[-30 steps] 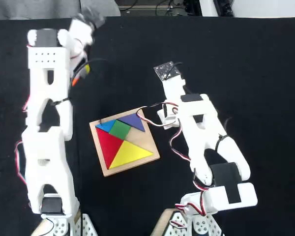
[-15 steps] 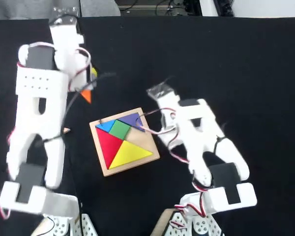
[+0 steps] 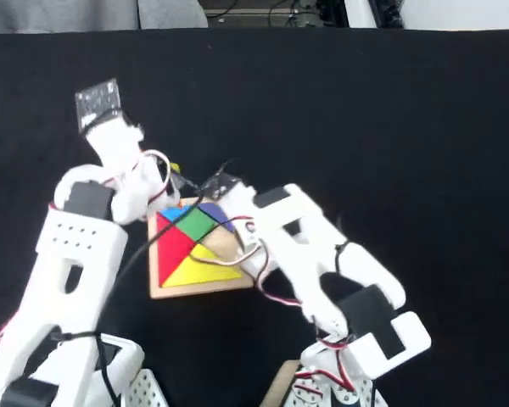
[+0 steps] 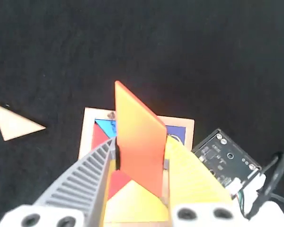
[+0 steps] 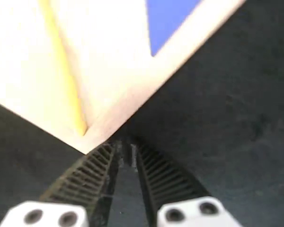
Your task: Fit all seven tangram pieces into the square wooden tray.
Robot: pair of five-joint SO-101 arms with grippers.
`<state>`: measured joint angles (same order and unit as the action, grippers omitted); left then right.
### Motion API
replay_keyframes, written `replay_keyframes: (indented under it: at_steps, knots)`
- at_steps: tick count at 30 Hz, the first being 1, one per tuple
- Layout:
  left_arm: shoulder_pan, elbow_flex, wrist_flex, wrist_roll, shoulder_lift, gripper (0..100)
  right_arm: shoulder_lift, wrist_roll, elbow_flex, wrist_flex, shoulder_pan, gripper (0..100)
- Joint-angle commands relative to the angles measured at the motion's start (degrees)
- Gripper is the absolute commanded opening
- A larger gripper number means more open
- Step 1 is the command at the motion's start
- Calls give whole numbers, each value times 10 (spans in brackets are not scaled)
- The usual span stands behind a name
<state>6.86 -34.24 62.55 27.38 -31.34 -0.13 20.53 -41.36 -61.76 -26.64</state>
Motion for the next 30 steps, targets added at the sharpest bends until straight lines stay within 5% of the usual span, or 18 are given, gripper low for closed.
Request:
replay_keyframes:
  at_steps: [1,9,13,19,30]
  knots:
    - [14,-67,-68,7,-36,30,-20,-36,25,1,-52,11]
    - [-18,-66,-46,7,-41,30,-30,-76,44,18,-59,11]
    - [-19,-63,-29,-19,-42,30,-108,-73,37,-20,50,11]
    - [141,-116,-37,-39,-36,30,-267,-78,3,-14,208,11]
    - [172,-206,-119,12,-36,113,-305,-73,-84,62,198,11]
